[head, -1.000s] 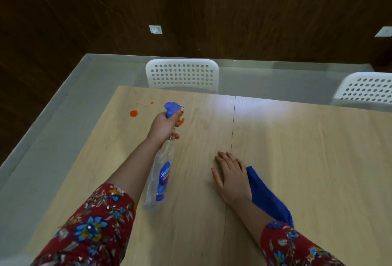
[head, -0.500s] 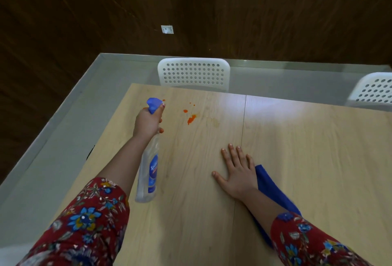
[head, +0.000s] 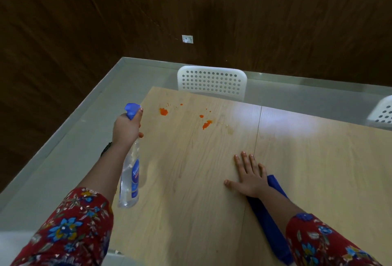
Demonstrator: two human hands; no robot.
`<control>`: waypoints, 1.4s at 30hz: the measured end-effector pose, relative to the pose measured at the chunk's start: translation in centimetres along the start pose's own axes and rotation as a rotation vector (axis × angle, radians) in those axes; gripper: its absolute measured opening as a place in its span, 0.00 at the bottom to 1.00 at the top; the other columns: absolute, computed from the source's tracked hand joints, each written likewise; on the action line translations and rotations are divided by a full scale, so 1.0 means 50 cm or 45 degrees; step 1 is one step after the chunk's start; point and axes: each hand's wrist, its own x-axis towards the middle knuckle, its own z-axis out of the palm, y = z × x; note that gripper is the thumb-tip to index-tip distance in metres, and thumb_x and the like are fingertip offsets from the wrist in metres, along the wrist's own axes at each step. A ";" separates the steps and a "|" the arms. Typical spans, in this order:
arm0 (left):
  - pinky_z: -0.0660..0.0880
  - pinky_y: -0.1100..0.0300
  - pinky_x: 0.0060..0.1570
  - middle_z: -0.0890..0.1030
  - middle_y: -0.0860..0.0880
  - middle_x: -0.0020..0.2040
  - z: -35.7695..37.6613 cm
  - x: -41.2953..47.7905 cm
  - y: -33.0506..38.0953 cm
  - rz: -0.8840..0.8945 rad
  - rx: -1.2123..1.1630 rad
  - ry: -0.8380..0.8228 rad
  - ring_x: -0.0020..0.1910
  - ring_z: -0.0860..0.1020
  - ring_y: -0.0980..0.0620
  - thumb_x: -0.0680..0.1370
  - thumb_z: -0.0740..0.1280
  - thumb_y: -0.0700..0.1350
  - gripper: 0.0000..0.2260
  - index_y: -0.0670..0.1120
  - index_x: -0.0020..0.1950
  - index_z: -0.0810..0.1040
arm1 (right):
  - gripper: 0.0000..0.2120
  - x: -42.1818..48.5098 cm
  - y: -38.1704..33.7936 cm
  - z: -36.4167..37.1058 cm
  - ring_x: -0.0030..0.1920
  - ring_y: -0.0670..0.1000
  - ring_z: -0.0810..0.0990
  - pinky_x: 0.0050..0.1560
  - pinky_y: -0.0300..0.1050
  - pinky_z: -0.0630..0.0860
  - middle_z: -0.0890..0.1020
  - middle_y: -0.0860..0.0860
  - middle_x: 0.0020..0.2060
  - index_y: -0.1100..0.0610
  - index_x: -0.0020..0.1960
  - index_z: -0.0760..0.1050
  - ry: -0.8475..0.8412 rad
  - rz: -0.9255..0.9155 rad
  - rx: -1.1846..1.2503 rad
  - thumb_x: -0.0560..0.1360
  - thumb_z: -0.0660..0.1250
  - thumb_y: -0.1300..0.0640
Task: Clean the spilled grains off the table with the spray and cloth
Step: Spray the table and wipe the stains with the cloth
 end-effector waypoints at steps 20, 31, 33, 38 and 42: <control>0.75 0.52 0.36 0.78 0.47 0.39 0.043 -0.230 -0.006 -0.043 -0.231 -0.442 0.27 0.76 0.49 0.77 0.66 0.58 0.18 0.43 0.46 0.77 | 0.48 0.001 -0.006 -0.001 0.74 0.54 0.25 0.73 0.57 0.33 0.24 0.49 0.72 0.49 0.76 0.26 -0.066 0.041 0.007 0.75 0.55 0.29; 0.73 0.56 0.36 0.79 0.48 0.40 0.051 -0.335 -0.029 -0.053 -0.128 -0.656 0.28 0.78 0.50 0.77 0.66 0.58 0.16 0.45 0.45 0.76 | 0.52 -0.001 -0.003 -0.005 0.74 0.53 0.26 0.73 0.57 0.33 0.25 0.48 0.73 0.48 0.76 0.28 -0.042 0.024 0.058 0.72 0.62 0.31; 0.72 0.57 0.35 0.79 0.47 0.41 0.042 -0.353 -0.039 -0.084 -0.114 -0.685 0.28 0.78 0.49 0.77 0.66 0.59 0.17 0.44 0.48 0.76 | 0.50 -0.009 0.003 -0.005 0.75 0.52 0.28 0.74 0.57 0.34 0.28 0.48 0.75 0.48 0.78 0.32 -0.019 -0.005 0.118 0.73 0.62 0.32; 0.75 0.54 0.37 0.80 0.47 0.43 0.008 -0.367 -0.070 -0.122 -0.099 -0.643 0.28 0.77 0.49 0.76 0.66 0.59 0.17 0.44 0.49 0.77 | 0.41 -0.031 -0.010 0.006 0.78 0.52 0.36 0.75 0.55 0.36 0.39 0.50 0.79 0.47 0.79 0.42 0.211 -0.065 0.163 0.76 0.61 0.37; 0.73 0.56 0.34 0.78 0.45 0.38 -0.048 -0.332 -0.095 -0.177 -0.111 -0.365 0.24 0.76 0.48 0.78 0.66 0.57 0.18 0.41 0.43 0.76 | 0.35 -0.080 -0.061 0.070 0.78 0.51 0.37 0.74 0.53 0.34 0.40 0.49 0.79 0.46 0.79 0.43 0.249 -0.255 -0.019 0.80 0.56 0.42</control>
